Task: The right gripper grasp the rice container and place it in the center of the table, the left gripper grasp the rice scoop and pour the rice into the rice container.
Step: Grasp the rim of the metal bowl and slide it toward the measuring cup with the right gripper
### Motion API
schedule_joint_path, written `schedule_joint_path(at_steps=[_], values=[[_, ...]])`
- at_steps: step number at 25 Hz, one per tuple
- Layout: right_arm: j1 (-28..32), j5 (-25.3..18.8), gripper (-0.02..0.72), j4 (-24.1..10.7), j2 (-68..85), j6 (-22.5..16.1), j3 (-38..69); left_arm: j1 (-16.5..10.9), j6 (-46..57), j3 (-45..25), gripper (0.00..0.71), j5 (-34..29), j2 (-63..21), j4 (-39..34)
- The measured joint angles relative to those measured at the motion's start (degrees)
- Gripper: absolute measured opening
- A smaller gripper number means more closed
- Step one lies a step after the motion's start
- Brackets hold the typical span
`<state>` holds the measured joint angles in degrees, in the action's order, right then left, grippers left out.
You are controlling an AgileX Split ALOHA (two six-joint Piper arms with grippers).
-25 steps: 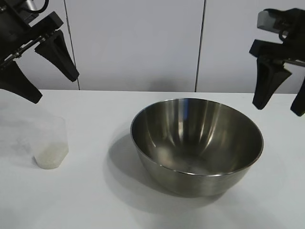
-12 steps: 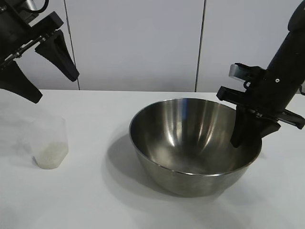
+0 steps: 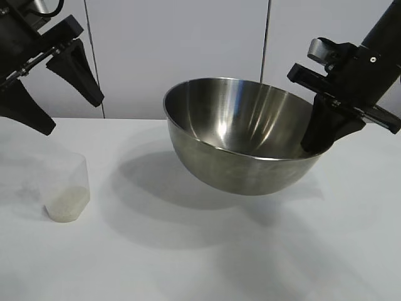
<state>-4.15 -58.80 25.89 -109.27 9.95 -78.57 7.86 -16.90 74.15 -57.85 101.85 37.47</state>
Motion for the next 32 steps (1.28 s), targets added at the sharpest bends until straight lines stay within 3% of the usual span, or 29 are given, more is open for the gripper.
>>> schedule_joint_path(at_steps=[4, 14, 18, 32], values=[[-5.22, 0.18, 0.019, -2.83, 0.0, -4.4, -0.24, 0.0, 0.0, 0.0, 0.595, 0.11, 0.0, 0.0], [-14.12, 5.86, 0.019, -2.89, -4.28, -11.99, -0.24, 0.0, 0.0, 0.0, 0.595, 0.45, 0.0, 0.0], [-15.45, 8.69, 0.019, -2.9, -5.99, -13.63, -0.56, 0.0, 0.0, 0.0, 0.595, 0.66, 0.0, 0.0], [-15.45, 10.68, 0.032, -3.31, -8.14, -14.45, -1.84, 0.0, 0.0, 0.0, 0.595, 0.66, 0.0, 0.0]])
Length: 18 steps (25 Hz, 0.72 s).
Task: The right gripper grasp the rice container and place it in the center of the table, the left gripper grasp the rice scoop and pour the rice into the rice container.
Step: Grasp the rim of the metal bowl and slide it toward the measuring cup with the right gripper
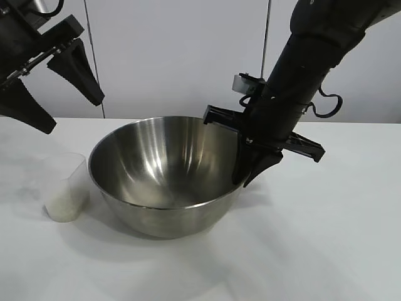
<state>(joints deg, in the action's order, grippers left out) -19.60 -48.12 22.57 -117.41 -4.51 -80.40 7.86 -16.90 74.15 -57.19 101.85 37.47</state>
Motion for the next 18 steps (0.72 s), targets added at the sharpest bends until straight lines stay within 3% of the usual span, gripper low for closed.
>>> schedule_joint_path(at_steps=[5, 11, 15, 18], values=[[0.0, -0.13, 0.075, 0.48, -0.53, 0.1, -0.11, 0.0, 0.0, 0.0, 0.595, 0.0, 0.0, 0.05], [0.0, -1.86, 0.396, 0.29, -0.53, 0.93, -1.47, 0.0, 0.0, 0.0, 0.595, 0.0, 0.0, 0.1], [1.63, -7.4, 0.445, -3.25, -0.53, 0.93, -8.3, 0.0, 0.0, 0.0, 0.595, 0.0, 0.0, 0.1], [4.4, -9.81, 0.447, -9.35, -0.03, 0.42, -15.83, 0.0, 0.0, 0.0, 0.595, 0.04, 0.0, 0.1]])
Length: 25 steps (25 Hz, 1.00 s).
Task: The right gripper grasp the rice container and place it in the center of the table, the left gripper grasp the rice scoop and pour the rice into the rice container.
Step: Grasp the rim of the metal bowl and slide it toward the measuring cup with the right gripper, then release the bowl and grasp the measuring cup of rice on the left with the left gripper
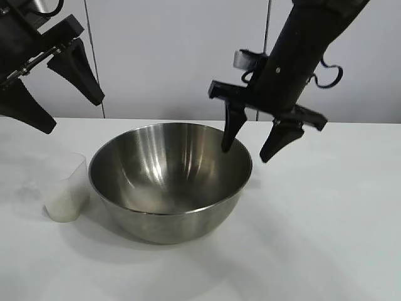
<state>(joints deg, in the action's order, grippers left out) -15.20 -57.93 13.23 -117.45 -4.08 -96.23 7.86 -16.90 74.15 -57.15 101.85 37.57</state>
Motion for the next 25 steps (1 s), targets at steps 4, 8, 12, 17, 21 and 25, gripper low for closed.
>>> schedule_joint_path(at_steps=[4, 8, 12, 17, 21, 25], values=[[4.9, -0.79, 0.452, -13.73, 0.69, -0.86, -7.9, 0.0, 0.0, 0.0, 0.595, 0.0, 0.0, 0.0], [10.01, -5.04, 0.452, -24.03, 2.57, -0.81, -9.68, 0.0, 0.0, 0.0, 0.595, 0.0, 0.0, 0.0], [15.59, -11.33, 0.452, -25.39, 7.03, -0.81, -9.68, 0.0, 0.0, 0.0, 0.595, 0.0, 0.0, 0.0], [19.37, -12.99, 0.452, -25.61, 19.48, -0.47, -8.57, 0.0, 0.0, 0.0, 0.595, 0.0, 0.0, 0.0], [19.48, -13.59, 0.452, -23.88, 34.88, -0.1, -7.15, 0.0, 0.0, 0.0, 0.595, 0.0, 0.0, 0.0], [19.48, -14.19, 0.452, -18.12, 52.91, 1.1, -6.35, 0.0, 0.0, 0.0, 0.595, 0.0, 0.0, 0.0]])
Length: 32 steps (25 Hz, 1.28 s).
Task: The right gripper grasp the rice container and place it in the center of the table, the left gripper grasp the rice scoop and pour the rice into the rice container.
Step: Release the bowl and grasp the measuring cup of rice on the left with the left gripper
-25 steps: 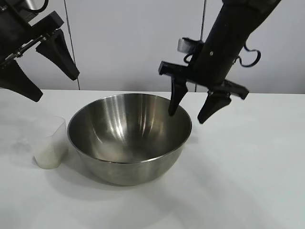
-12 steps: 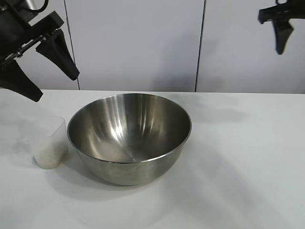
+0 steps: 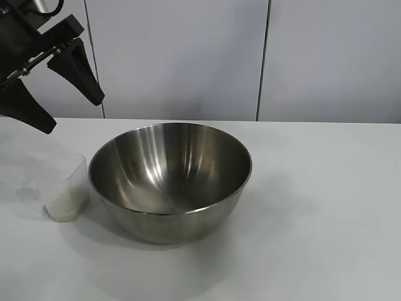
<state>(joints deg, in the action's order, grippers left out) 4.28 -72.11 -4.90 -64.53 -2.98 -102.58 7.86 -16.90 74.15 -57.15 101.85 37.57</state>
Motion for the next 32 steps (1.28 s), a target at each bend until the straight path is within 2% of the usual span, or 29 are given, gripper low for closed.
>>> schedule_joint_path(at_steps=[3, 5, 11, 15, 19, 24, 27, 32], values=[[0.0, -0.2, 0.452, 3.01, 14.1, 1.69, 1.88, 0.0, 0.0, 0.0, 0.595, 0.0, 0.0, 0.0], [0.0, -0.43, 0.452, 3.72, 23.33, 2.98, 3.92, 0.0, 0.0, 0.0, 0.595, 0.0, 0.0, 0.0], [0.0, -0.55, 0.452, 3.89, 47.92, 4.5, 16.13, 0.0, 0.0, 0.0, 0.595, 0.0, 0.0, 0.05], [0.0, -0.55, 0.452, 3.89, 59.6, 5.99, 28.16, 0.0, 0.0, 0.0, 0.595, 0.0, 0.0, 0.05], [0.0, -0.55, 0.452, 3.59, 66.05, 7.59, 41.67, 0.0, 0.0, 0.0, 0.595, 0.0, 0.0, 0.05], [0.0, 0.09, 0.452, 2.84, 66.24, 7.66, 56.68, 0.0, 0.0, 0.0, 0.595, 0.0, 0.0, 0.05], [-0.07, 4.18, 0.452, 2.98, 66.24, 5.9, 63.61, 0.0, 0.0, 0.0, 0.595, 0.0, 0.0, 0.05], [-0.19, 8.63, 0.452, 3.1, 66.18, 4.73, 72.37, 0.0, 0.0, 0.0, 0.595, 0.0, 0.0, 0.05]])
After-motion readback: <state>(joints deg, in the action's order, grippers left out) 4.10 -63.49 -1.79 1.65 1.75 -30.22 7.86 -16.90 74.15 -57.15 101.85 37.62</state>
